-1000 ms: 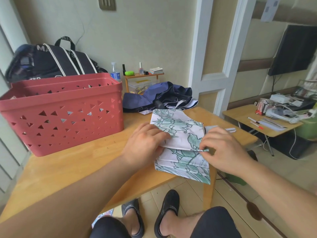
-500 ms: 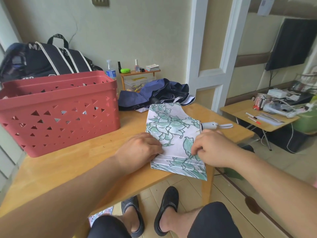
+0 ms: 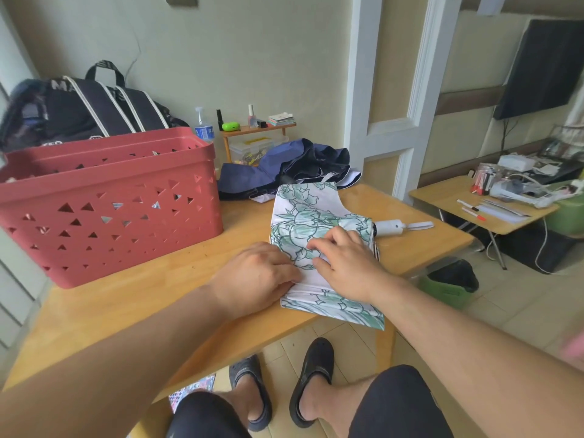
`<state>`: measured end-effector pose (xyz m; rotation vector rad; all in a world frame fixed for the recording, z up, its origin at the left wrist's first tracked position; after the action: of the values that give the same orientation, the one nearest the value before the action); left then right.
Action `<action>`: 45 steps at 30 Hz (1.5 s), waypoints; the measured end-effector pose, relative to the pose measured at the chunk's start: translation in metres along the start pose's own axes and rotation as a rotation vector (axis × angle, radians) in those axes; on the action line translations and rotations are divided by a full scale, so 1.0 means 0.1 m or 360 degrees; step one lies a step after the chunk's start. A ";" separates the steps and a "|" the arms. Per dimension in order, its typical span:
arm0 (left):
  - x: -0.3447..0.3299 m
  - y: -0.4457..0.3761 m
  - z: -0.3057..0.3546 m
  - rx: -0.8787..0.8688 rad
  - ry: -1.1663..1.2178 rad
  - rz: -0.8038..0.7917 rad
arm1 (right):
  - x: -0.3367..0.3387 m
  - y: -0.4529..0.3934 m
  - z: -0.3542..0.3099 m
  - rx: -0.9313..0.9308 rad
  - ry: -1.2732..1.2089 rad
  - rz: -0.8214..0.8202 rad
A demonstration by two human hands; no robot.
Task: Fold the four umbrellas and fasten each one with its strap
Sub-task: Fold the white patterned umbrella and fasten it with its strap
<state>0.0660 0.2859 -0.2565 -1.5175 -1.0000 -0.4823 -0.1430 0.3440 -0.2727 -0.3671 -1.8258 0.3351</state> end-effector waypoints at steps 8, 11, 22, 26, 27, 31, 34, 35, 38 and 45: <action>-0.04 -0.54 0.06 0.0965 0.0272 0.0093 | 0.03 0.07 -0.15 0.0016 0.0205 -0.0144; -0.27 -0.51 0.09 0.1103 0.0126 -0.0269 | 0.06 0.15 -0.12 0.0008 0.0266 -0.0205; -0.19 -0.04 0.16 0.0998 -0.0080 -0.0919 | 0.30 0.56 0.26 -0.0176 0.0418 -0.0524; -0.11 -0.11 0.18 0.1010 -0.0055 -0.1134 | 0.52 0.30 0.15 -0.0261 0.0466 -0.0440; -0.09 -0.14 0.18 0.1007 -0.0060 -0.1173 | 0.58 0.19 0.06 -0.0252 0.0512 -0.0297; -0.07 -0.17 0.18 0.1005 -0.0085 -0.1219 | 0.51 -0.01 -0.20 0.0170 0.0480 0.0095; -0.06 -0.16 0.20 0.0994 -0.0077 -0.1208 | 0.25 0.14 -0.08 0.0085 0.0349 -0.0477; -0.07 -0.17 0.20 0.0991 -0.0072 -0.1197 | 0.21 0.19 0.02 0.0024 0.0354 -0.0538; -0.07 -0.17 0.18 0.1001 -0.0063 -0.1177 | 0.22 0.30 0.22 -0.0094 0.0402 -0.0585; 0.15 -0.66 0.24 0.0711 -0.0462 -0.1060 | 0.23 0.36 0.25 -0.0203 0.0353 -0.0559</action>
<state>0.0148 0.3093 -0.2113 -0.8426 -1.7261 -0.4595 -0.1704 0.3854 -0.2748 -0.1578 -1.6584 -0.0639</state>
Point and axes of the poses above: each hand's wrist, its own y-axis away from the middle knuckle, its own x-axis out of the back of the hand, z = x × y, the point moved 2 cm from there along -y, towards the middle knuckle, and after that the axes turned 11 degrees about z, right-handed, at the moved point
